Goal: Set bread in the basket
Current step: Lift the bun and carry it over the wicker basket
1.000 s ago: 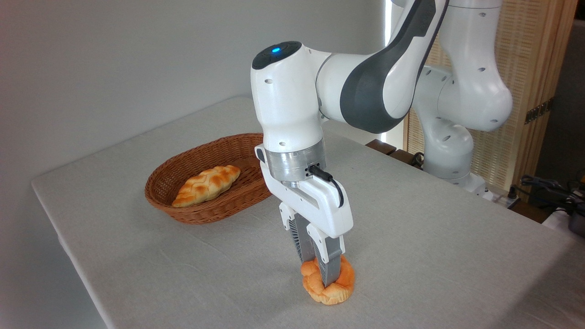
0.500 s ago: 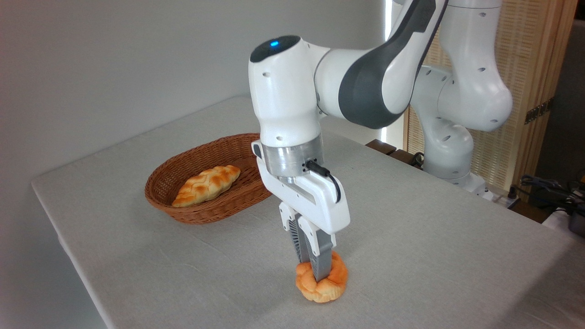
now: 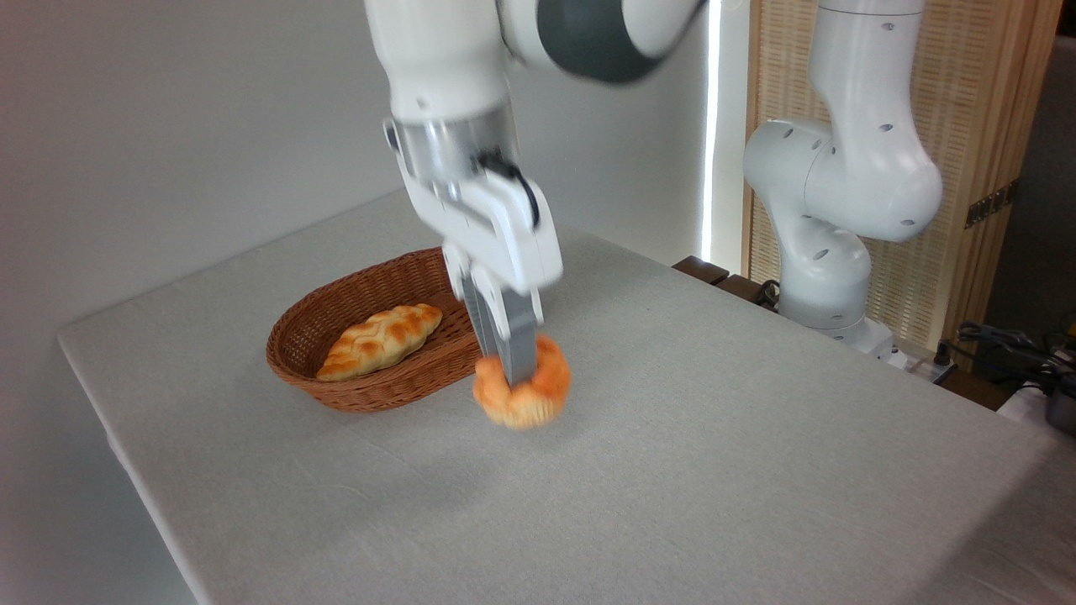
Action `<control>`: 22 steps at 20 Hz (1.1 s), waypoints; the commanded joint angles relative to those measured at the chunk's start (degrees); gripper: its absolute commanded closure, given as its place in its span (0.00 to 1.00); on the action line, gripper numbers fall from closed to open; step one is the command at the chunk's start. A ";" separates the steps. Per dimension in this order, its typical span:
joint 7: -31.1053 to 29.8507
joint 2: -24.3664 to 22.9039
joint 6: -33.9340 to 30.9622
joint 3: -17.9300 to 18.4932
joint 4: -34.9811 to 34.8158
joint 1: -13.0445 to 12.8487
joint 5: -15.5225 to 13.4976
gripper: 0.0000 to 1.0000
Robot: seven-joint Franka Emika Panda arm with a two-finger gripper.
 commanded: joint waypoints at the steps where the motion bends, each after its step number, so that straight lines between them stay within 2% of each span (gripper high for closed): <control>1: -1.91 0.59 -8.36 -3.71 5.53 -0.14 -5.15 0.78; 2: -3.23 0.50 -8.81 -4.42 5.62 -0.14 -5.95 0.78; 3: -7.42 0.50 -8.98 -6.86 5.62 -0.14 -7.43 0.77; 7: -18.95 0.67 -8.99 -15.30 5.62 0.03 -8.33 0.71; 9: -22.91 1.11 -8.72 -18.99 5.62 0.03 -8.50 0.71; 11: -25.47 1.90 -8.37 -21.12 5.62 0.03 -9.12 0.70; 14: -30.29 4.79 -4.43 -26.38 5.45 0.03 -9.30 0.67; 16: -31.63 6.03 -3.10 -28.16 4.74 0.03 -8.42 0.59; 18: -31.63 6.65 -2.66 -28.25 4.30 0.03 -7.10 0.42; 20: -31.37 6.82 -2.74 -28.25 3.95 0.03 -5.53 0.40; 22: -31.46 6.83 -2.75 -28.25 3.25 0.03 -4.29 0.17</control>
